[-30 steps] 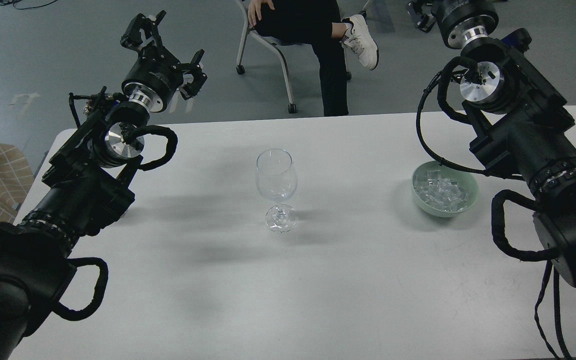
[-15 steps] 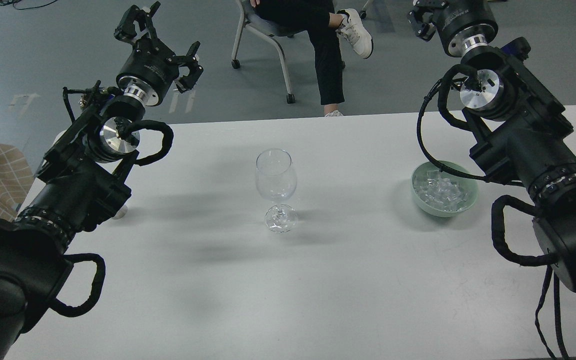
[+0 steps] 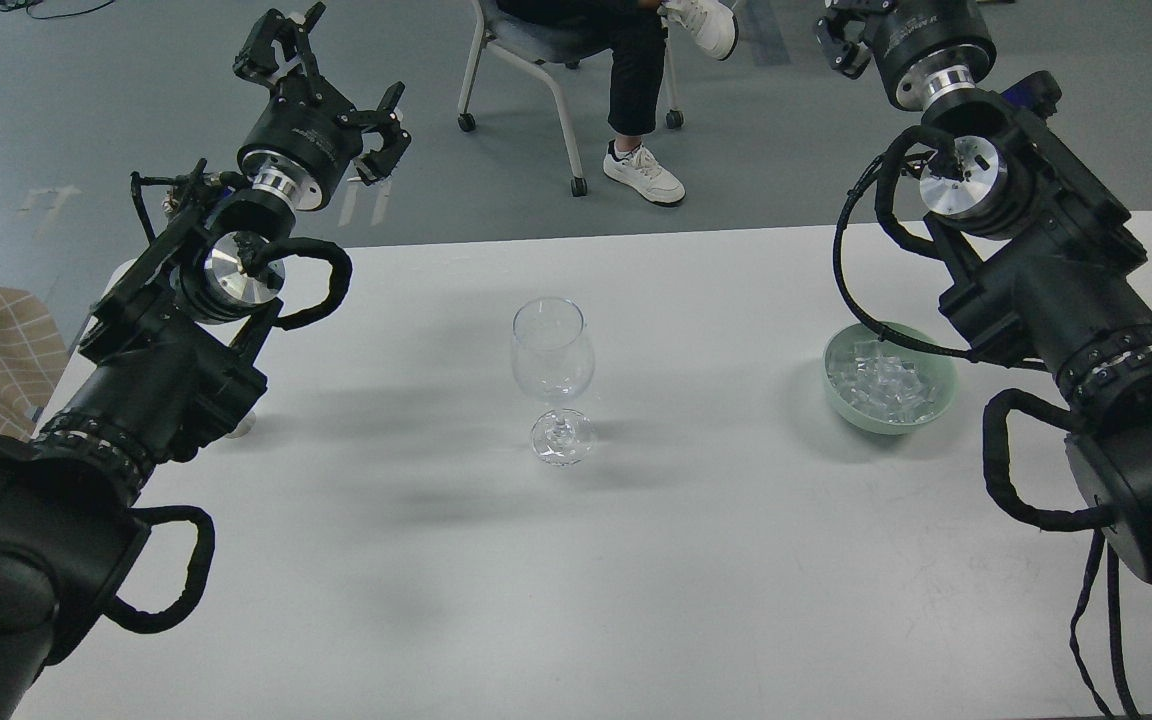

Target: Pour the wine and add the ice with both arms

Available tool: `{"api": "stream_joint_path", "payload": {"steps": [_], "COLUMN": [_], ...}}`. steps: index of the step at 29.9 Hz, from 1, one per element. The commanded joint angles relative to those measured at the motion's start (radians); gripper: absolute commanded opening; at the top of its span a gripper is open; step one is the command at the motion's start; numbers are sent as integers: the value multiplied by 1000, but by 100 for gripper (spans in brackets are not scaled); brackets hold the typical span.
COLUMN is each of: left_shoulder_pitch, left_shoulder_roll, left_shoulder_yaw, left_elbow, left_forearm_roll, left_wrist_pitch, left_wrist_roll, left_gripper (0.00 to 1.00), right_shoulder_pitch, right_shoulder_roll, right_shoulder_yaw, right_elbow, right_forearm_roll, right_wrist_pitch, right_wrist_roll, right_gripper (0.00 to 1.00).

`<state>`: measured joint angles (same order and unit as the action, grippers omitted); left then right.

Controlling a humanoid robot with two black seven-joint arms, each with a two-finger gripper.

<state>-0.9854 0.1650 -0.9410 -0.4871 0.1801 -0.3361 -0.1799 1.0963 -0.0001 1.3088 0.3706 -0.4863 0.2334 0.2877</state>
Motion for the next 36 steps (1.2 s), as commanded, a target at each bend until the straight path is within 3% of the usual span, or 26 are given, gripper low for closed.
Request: {"api": "stream_joint_path", "payload": {"steps": [1,7,10,17,20,23,33,36], "left_shoulder_pitch": [17,114,264,463,591,698,992,1142], "left_shoulder_roll": [25,77,210,382,496,582,593,547], "left_shoulder_yaw": [-16,-22,-19,-51,-125,-157,-300,-375], "left_elbow": [-89,-269,-425,-722,-922,-1022,-1119,-1136], "left_forearm_roll": [-5,-37,-56,-236,-274,-278,-373,-419], "left_wrist_pitch": [6,31,32,86,130,127,103,108], "left_wrist_roll": [5,8,13,14,34,51,56,56], "left_gripper": [98,98,98,98,98,98,98,98], "right_shoulder_pitch": [-18,-50,-85,-124,-124,-124,-151,-153], "right_shoulder_roll": [0,0,0,0,0,0,-23,-28], "right_shoulder_yaw": [1,1,1,1,1,1,3,3], "right_elbow": [8,48,79,90,90,87,94,113], "right_forearm_roll": [0,3,3,5,5,5,5,5], "right_wrist_pitch": [6,6,6,4,-2,-2,-2,-2], "right_wrist_roll": [2,2,2,4,4,4,16,16], "right_gripper": [100,100,100,100,100,100,100,100]}}
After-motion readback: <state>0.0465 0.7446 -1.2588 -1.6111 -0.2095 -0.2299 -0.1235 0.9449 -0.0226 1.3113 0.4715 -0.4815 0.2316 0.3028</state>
